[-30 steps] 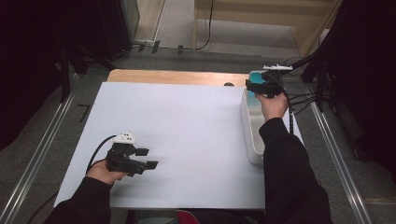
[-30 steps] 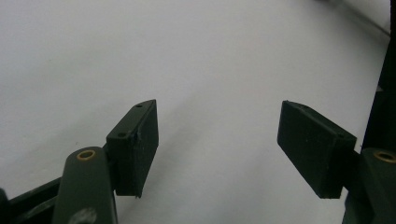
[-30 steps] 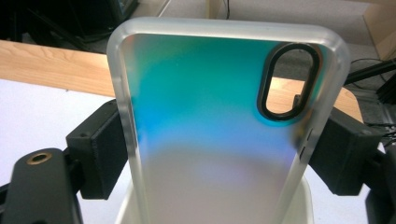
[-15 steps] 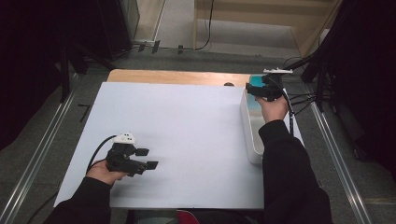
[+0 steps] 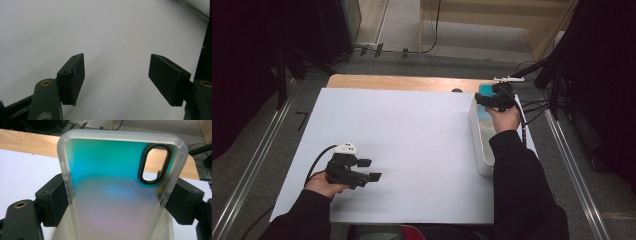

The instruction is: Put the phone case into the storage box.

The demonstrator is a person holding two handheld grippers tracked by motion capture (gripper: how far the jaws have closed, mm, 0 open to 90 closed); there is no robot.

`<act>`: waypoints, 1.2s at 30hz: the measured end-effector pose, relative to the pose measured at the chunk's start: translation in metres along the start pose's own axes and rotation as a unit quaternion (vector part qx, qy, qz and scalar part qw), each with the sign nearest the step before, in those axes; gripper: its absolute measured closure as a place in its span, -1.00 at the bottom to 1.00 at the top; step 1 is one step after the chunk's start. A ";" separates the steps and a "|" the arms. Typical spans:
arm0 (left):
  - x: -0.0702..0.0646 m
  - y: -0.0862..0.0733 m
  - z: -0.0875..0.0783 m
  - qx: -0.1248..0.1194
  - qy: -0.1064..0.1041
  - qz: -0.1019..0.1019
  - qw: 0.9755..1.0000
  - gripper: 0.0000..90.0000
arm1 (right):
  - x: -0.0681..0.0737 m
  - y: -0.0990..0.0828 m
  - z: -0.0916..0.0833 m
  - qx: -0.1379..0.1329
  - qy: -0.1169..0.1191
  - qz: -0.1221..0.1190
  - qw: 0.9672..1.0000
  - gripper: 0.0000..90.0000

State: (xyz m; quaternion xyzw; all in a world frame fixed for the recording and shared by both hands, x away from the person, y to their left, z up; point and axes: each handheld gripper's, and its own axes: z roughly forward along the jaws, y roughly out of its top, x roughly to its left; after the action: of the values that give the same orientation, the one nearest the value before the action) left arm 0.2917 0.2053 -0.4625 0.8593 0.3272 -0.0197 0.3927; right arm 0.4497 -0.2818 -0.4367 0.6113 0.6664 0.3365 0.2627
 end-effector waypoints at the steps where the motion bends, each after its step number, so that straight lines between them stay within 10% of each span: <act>1: 0.000 0.000 0.000 0.000 0.000 0.000 1.000 -0.36 | 0.000 0.000 0.000 0.000 0.000 0.000 1.000 -0.68; 36: 0.000 0.000 -0.001 -0.001 0.002 0.001 1.000 -0.36 | 0.004 0.027 -0.007 0.008 0.024 -0.002 1.000 -0.96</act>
State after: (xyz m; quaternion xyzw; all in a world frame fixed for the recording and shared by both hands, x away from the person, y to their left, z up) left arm 0.2915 0.2057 -0.4619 0.8593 0.3267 -0.0175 0.3931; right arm 0.4612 -0.2784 -0.4116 0.6033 0.6767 0.3454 0.2424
